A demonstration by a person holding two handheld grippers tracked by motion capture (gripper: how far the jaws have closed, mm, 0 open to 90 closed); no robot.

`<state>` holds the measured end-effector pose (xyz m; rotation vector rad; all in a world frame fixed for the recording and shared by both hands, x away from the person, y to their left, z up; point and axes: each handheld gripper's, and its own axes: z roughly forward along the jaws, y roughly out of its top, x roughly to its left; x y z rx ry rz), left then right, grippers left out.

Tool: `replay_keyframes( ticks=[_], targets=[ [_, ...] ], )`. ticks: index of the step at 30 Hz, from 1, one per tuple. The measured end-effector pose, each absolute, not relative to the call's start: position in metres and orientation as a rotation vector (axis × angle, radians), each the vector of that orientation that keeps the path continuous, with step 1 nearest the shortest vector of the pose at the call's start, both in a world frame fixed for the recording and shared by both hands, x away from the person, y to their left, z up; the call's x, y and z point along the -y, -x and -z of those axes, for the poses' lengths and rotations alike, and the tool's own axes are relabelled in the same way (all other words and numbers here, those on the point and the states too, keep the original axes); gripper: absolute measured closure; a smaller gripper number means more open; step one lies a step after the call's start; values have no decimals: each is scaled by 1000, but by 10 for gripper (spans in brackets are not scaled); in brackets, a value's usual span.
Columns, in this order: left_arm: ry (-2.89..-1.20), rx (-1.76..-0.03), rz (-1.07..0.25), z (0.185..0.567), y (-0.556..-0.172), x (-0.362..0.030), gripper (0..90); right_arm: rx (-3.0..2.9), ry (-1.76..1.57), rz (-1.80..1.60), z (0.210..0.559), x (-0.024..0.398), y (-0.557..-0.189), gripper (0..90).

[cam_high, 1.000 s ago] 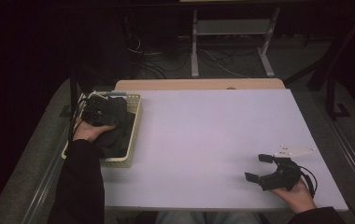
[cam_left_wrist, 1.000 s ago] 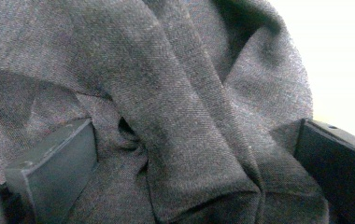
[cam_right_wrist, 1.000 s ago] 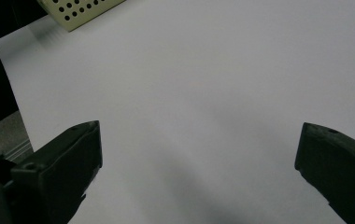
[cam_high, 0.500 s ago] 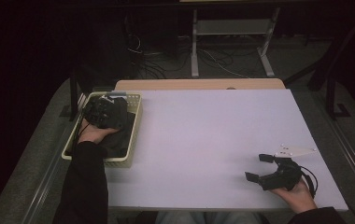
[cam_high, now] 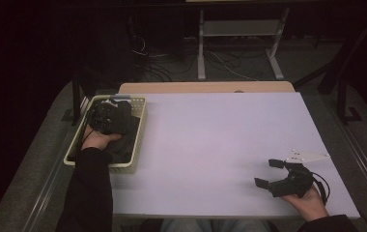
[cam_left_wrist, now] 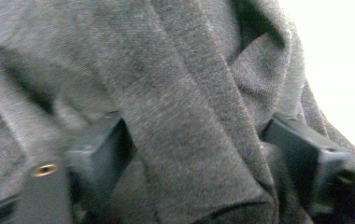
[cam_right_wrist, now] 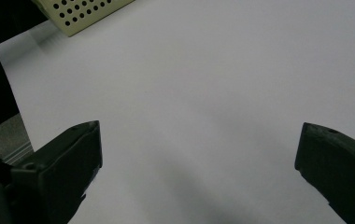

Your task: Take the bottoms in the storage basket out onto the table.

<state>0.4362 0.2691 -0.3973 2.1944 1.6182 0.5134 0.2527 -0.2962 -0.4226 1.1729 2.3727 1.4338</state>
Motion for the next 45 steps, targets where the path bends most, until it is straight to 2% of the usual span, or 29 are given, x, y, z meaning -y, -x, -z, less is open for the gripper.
replay_keyframes(
  ticks=[1,2,9,17,25,45],
  targets=[
    [-2168,-1630,-515,397,-436,-269,307,-2371,-1180,-1434,423,297,-253,3],
    [-2168,-1636,-511,396,-435,-271,307,-2371,-1180,-1434,423,297,-253,3],
    [-2104,-1647,-498,394,-433,-280,546,-2365,-1177,-1436,423,297,-253,3],
    [-2067,-1650,-469,393,-432,-284,681,-2366,-1178,-1439,423,298,-253,3],
    [-2019,-1644,-420,387,-431,-291,727,-2368,-1191,-1442,423,298,-254,3],
    [-1950,-1478,-321,344,-411,-301,730,-2360,-1203,-1452,424,300,-255,3]
  ],
)
